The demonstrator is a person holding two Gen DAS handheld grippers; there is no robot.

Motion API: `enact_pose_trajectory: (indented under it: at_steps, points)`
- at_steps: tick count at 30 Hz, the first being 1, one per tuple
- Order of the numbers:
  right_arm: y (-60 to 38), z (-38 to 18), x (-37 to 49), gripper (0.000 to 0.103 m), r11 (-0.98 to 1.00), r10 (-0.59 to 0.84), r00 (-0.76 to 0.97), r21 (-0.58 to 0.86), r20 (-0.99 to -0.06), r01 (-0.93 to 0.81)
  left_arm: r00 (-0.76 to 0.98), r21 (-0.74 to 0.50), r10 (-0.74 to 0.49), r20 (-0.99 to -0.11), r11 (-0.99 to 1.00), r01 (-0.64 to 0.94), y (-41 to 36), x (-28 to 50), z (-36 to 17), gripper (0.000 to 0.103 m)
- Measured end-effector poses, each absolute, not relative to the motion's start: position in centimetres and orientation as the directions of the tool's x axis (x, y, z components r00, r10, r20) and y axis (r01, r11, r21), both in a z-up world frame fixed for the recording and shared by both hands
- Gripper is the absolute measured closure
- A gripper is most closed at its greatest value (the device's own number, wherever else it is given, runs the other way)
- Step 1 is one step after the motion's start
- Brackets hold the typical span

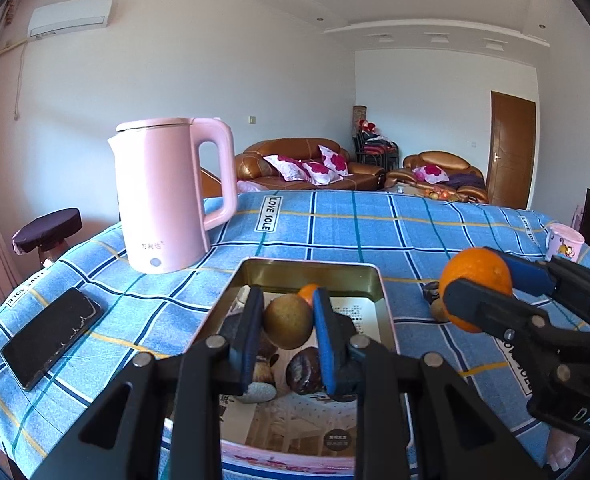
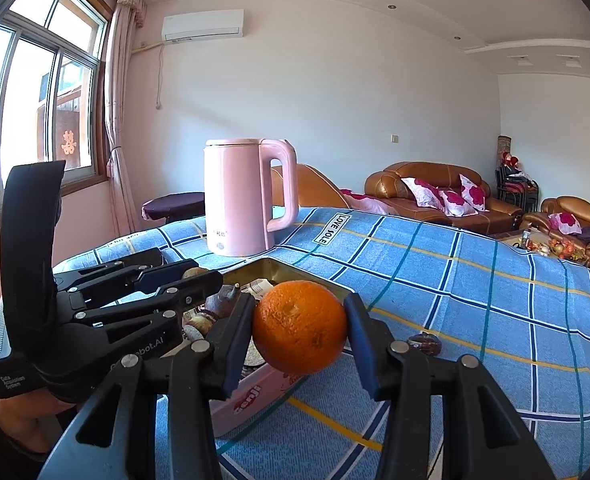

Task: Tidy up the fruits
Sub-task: 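Lower the tan fruit into the tin and open the left tool while the right tool releases the orange there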

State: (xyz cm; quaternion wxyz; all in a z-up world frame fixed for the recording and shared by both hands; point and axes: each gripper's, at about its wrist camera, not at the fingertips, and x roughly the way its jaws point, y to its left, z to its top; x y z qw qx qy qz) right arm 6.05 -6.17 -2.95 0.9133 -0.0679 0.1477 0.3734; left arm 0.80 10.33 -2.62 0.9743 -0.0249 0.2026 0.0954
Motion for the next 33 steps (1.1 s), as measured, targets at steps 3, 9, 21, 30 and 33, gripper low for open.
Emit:
enact_pose_trajectory:
  at_steps: [3, 9, 21, 30, 33]
  points:
    - [-5.5, -2.8, 5.9, 0.055, 0.702, 0.671, 0.669, -0.018, -0.319, -0.712, 0.893, -0.011, 0.19, -0.407, 0.977, -0.212, 10.8, 0.7, -2.7, 0.077]
    - [-4.0, -2.6, 5.8, 0.055, 0.683, 0.686, 0.653, -0.026, -0.322, -0.73, 0.88, -0.009, 0.218, -0.422, 0.97, -0.245, 12.1, 0.5, -2.9, 0.077]
    - [-1.9, -2.9, 5.7, 0.055, 0.659, 0.702, 0.628, -0.029, -0.336, -0.752, 0.861, -0.014, 0.243, -0.446, 0.961, -0.278, 14.0, 0.5, -3.2, 0.077]
    - [-0.8, -3.1, 5.6, 0.055, 0.647, 0.708, 0.614, -0.029, -0.348, -0.762, 0.855, -0.016, 0.24, -0.46, 0.96, -0.278, 14.9, 0.4, -3.5, 0.077]
    - [-0.3, -3.3, 5.7, 0.055, 0.642, 0.71, 0.607, -0.027, -0.357, -0.767, 0.852, -0.021, 0.233, -0.468, 0.961, -0.275, 15.3, 0.4, -3.5, 0.077]
